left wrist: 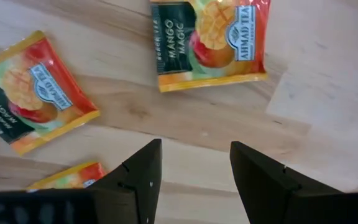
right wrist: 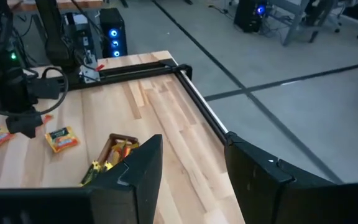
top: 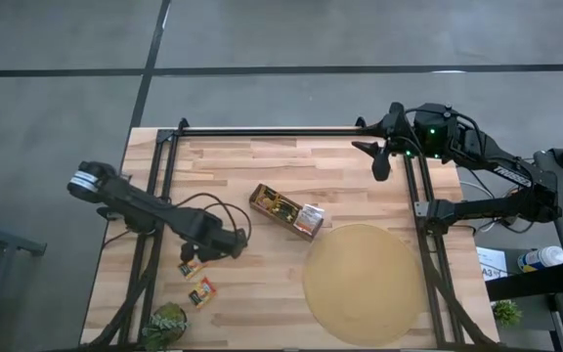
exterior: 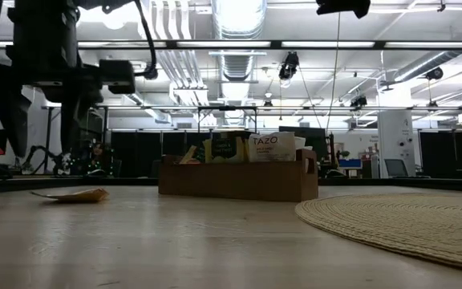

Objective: Pick & Place Tea
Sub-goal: Put the orange tea bag into the left section of the wooden organizer

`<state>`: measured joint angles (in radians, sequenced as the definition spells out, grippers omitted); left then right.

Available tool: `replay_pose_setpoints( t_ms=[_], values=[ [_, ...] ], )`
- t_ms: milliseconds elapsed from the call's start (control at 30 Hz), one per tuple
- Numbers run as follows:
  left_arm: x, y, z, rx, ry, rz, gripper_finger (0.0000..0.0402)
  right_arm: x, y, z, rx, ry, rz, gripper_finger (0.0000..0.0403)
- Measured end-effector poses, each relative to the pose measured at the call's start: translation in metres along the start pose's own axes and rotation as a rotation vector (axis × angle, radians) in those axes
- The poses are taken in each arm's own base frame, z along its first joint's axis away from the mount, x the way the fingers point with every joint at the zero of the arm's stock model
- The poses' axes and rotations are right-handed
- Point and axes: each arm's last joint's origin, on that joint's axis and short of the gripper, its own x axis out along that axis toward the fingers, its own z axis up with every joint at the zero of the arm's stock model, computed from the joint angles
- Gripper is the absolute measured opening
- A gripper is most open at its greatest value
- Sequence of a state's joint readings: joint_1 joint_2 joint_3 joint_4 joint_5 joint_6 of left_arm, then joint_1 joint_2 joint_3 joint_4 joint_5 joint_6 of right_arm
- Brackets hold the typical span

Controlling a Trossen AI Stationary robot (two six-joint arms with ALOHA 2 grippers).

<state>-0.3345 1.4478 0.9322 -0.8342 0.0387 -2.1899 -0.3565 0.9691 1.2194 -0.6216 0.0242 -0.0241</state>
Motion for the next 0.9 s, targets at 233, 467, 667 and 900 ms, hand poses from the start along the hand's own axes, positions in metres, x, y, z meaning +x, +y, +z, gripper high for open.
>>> replay_pose_setpoints(
  t_ms=[233,467,667,900],
  values=[
    [-0.002,-0.014,-0.006,0.016,-0.082,-0.063,0.0184,0.000,0.000,0.001,-0.052,-0.008,0.002,0.0169],
    [-0.006,-0.028,-0.014,0.077,-0.067,-0.251,0.0184,0.000,0.000,0.001,-0.055,-0.008,0.009,0.0169],
    [-0.001,-0.034,-0.017,0.099,-0.073,-0.312,0.0184,0.000,0.003,0.001,-0.039,-0.013,0.106,0.0169],
    [-0.008,-0.035,-0.020,-0.048,-0.163,-0.354,0.0184,0.000,0.004,0.001,-0.018,-0.014,0.141,0.0169]
  ],
)
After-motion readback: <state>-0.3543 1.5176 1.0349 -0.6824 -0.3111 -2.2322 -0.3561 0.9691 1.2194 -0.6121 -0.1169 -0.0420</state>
